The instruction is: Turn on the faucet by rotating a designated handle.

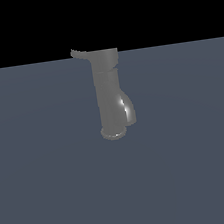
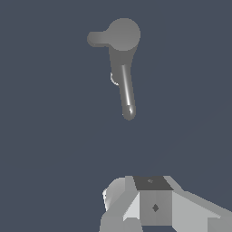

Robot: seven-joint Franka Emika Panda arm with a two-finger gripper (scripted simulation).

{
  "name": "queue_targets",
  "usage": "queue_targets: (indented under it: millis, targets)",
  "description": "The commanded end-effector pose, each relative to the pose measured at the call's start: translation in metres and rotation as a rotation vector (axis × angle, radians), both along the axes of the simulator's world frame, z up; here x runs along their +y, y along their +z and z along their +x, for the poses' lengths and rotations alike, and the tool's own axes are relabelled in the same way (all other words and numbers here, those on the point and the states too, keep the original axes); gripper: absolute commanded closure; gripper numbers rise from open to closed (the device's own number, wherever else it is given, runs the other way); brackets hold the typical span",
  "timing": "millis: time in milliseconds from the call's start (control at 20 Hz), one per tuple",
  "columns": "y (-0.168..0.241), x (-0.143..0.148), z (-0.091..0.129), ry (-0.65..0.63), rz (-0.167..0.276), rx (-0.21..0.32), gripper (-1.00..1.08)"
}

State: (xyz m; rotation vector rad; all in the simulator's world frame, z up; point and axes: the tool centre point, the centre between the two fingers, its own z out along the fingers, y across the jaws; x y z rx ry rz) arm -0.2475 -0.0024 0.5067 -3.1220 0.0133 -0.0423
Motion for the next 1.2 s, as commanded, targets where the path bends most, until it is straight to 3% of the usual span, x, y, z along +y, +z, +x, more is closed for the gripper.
queue_targets:
  millis: [0,550,1150]
  targets:
    - [0.0,0.0,0.0,0.0,0.0,0.0,1.08]
    - [-0.01,0.013,0.008,-0.066,0.001,0.002,1.08]
    - [-0.042,0.05,0.042,-0.284,0.003,0.008,1.08]
